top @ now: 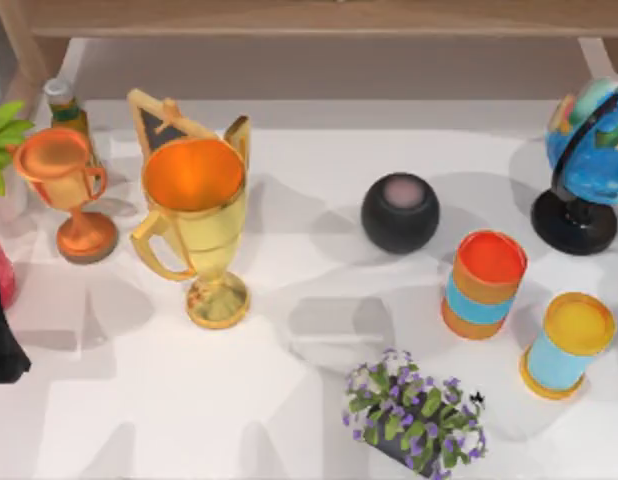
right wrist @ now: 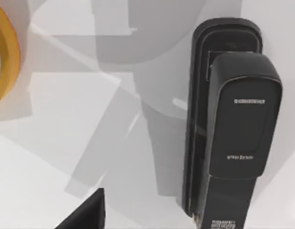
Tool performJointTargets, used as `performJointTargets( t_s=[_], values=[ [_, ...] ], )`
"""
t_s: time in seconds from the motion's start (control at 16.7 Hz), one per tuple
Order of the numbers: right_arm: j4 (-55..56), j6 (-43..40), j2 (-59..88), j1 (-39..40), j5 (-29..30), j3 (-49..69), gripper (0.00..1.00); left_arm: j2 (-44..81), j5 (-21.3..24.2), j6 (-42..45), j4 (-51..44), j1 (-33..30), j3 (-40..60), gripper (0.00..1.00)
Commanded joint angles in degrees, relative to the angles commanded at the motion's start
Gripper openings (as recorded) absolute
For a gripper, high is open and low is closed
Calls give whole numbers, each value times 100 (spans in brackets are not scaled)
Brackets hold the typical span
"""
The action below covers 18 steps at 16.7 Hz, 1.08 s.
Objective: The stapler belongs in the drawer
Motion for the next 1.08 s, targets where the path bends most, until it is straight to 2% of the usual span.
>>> performJointTargets(
  t_s=[0.48,0.78,1.02,1.08],
  values=[
    [503,-304,242,-311,0,-256,100,0,0,0,0,0,0,100],
    [1149,-9,521,-18,2,-621,100,0,0,0,0,0,0,100],
    [1175,18,537,10,1,-638,100,0,0,0,0,0,0,100],
    [1175,18,537,10,1,-638,92,0,0,0,0,0,0,100]
  ],
)
